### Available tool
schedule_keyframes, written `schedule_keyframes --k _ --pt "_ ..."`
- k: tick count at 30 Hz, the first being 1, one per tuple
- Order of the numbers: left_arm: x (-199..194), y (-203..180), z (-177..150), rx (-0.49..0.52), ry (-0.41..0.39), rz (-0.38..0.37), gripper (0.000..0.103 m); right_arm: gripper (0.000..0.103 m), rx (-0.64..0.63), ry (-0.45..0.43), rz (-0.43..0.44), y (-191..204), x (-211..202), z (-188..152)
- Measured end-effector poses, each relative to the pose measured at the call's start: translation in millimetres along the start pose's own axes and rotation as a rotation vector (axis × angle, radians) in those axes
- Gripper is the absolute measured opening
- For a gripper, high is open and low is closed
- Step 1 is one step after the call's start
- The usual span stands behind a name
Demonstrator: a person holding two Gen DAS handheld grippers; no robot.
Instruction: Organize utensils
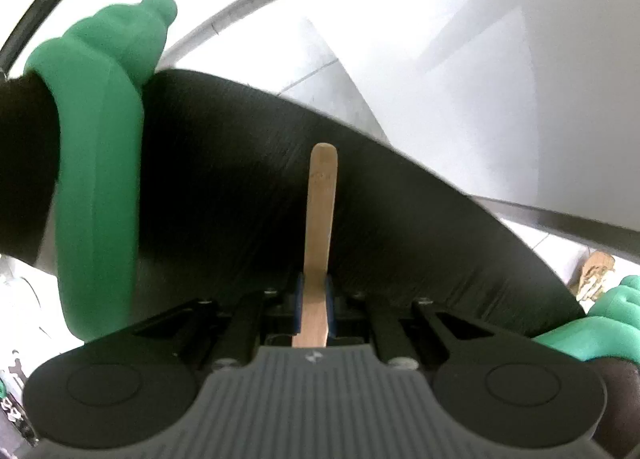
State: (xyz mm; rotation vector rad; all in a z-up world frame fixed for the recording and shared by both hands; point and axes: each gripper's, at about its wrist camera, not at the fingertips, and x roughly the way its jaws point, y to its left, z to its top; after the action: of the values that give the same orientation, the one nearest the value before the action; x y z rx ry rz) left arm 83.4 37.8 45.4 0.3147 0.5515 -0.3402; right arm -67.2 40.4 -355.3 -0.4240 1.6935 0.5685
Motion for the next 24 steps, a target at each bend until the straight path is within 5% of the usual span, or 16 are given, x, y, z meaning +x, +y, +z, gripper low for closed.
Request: schedule_keyframes --k 7,24 --pt "-0.6 0.6 1.0 -0.005 -0.006 -0.005 0.103 0.008 -0.045 -0.077 0.033 -11.9 -38.6 -7.7" --pt "-1.7 1.8 2.4 -0.013 -0.016 -0.001 0.103 0.008 -0.281 -0.459 0.011 -13.5 -200.2 -50.8"
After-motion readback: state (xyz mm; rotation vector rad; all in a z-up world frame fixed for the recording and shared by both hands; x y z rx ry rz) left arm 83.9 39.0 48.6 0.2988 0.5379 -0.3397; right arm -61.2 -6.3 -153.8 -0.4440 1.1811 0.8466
